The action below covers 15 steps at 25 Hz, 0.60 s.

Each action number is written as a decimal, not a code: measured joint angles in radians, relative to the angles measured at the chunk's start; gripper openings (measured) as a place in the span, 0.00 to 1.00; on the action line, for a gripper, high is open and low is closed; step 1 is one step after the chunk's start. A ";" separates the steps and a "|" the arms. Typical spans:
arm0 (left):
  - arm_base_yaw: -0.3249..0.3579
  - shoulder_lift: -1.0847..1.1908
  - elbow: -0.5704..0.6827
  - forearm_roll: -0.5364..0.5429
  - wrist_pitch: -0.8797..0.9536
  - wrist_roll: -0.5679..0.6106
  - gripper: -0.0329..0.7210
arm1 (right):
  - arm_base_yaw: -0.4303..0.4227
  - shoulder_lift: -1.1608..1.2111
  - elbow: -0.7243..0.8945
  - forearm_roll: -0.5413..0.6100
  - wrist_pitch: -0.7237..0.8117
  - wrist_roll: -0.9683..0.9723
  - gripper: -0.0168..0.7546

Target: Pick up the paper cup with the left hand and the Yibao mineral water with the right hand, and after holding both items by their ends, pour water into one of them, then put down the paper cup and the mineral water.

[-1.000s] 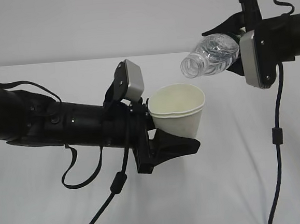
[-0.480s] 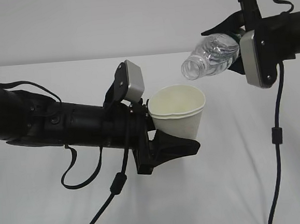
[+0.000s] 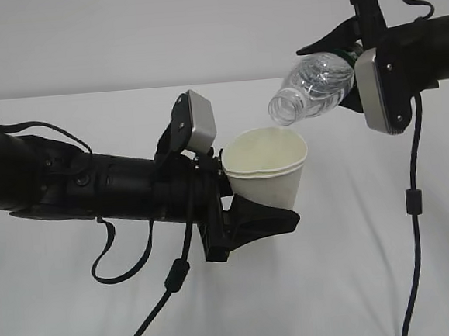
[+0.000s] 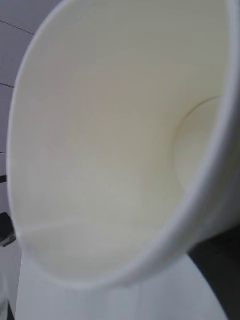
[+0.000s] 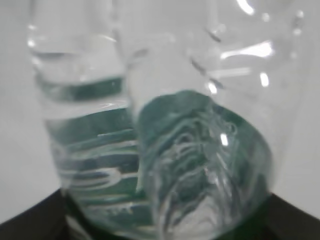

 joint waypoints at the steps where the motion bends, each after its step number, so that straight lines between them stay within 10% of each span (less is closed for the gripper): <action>1: 0.000 0.000 0.000 0.000 0.000 0.000 0.65 | 0.006 0.000 0.000 0.000 0.000 0.000 0.62; 15: 0.000 0.000 0.000 0.002 0.023 0.000 0.65 | 0.010 0.000 0.000 -0.006 0.007 0.000 0.62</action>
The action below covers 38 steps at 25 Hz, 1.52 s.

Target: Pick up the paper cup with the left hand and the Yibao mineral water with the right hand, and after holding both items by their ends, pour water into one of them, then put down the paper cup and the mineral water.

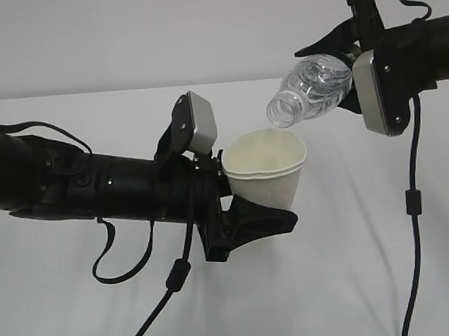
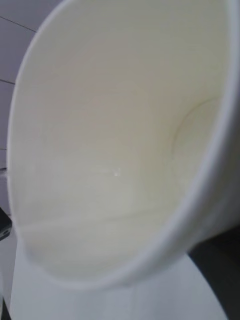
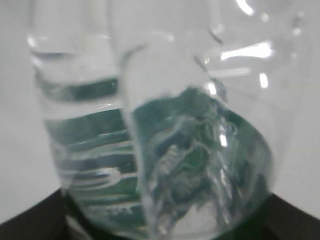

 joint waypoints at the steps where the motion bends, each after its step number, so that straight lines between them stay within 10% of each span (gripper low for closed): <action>1: 0.000 0.000 0.000 0.000 0.000 0.000 0.65 | 0.000 0.000 0.000 0.000 0.000 0.000 0.62; 38: 0.000 0.000 0.000 0.000 0.002 -0.004 0.65 | 0.001 0.000 -0.011 -0.040 0.008 0.000 0.62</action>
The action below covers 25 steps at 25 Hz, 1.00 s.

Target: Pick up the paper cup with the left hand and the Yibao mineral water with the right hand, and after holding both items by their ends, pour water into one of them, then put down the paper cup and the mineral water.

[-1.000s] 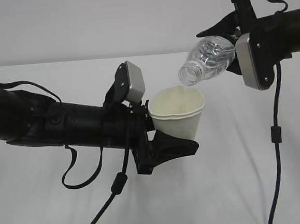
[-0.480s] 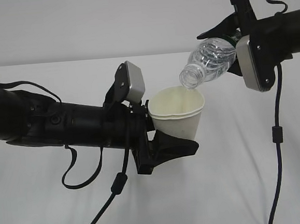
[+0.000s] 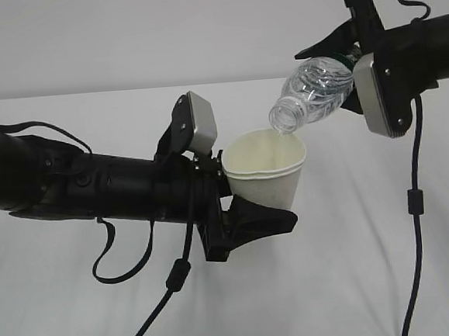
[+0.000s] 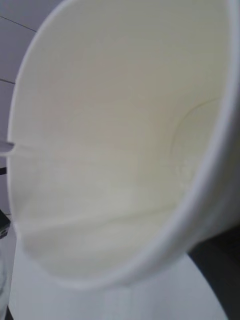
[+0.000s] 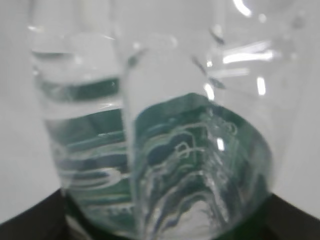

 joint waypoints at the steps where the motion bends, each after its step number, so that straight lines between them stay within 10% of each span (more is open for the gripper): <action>1: 0.000 0.000 0.000 0.000 0.000 0.000 0.65 | 0.000 0.000 -0.001 -0.002 0.000 0.000 0.62; 25: 0.000 0.000 0.000 0.000 0.000 0.000 0.65 | 0.021 0.000 -0.033 -0.032 0.016 0.006 0.62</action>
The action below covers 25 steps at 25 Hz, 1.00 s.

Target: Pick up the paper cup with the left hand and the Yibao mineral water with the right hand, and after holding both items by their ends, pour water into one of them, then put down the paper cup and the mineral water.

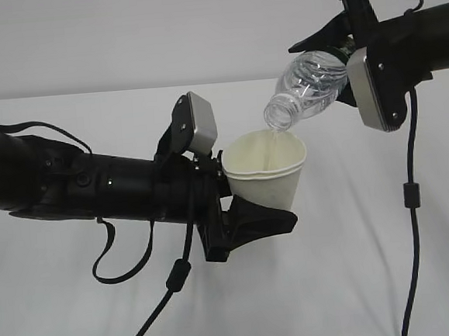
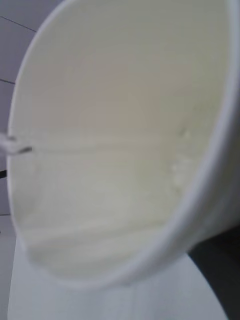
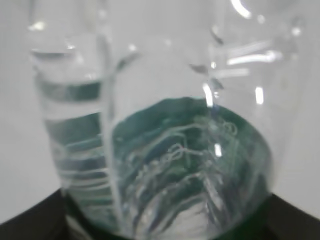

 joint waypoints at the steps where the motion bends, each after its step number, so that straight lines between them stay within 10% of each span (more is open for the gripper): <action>1: 0.000 0.000 0.000 0.000 0.000 0.000 0.65 | 0.000 0.000 0.000 0.000 0.000 0.000 0.62; 25: 0.000 0.000 0.000 0.002 0.000 0.000 0.65 | 0.000 0.000 -0.002 0.000 0.002 0.008 0.62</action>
